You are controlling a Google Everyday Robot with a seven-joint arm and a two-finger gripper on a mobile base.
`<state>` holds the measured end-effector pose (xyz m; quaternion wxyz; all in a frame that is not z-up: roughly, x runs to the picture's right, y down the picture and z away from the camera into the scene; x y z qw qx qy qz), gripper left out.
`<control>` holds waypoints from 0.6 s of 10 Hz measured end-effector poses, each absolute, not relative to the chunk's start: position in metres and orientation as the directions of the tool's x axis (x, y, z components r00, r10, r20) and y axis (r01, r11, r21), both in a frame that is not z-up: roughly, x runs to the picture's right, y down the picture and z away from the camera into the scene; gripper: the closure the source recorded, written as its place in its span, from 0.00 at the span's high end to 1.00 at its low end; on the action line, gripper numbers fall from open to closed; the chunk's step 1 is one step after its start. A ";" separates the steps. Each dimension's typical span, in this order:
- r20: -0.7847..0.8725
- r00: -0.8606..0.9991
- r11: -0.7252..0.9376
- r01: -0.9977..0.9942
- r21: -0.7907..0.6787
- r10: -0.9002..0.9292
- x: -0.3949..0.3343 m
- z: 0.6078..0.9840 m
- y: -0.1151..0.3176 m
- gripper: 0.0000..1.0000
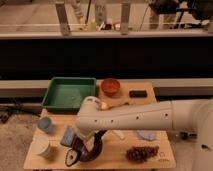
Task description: Place brush in tray
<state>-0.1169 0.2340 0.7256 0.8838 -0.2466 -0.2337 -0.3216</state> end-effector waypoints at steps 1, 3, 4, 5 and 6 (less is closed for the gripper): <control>0.573 0.690 0.673 0.678 -0.295 -0.443 -0.114 0.728 0.237 0.80; 0.576 0.697 0.673 0.670 -0.313 -0.427 -0.111 0.733 0.241 0.80; 0.581 0.698 0.668 0.670 -0.324 -0.419 -0.111 0.739 0.245 0.80; 0.586 0.697 0.664 0.671 -0.330 -0.414 -0.112 0.743 0.247 0.80; 0.596 0.695 0.665 0.670 -0.331 -0.403 -0.112 0.745 0.248 0.80</control>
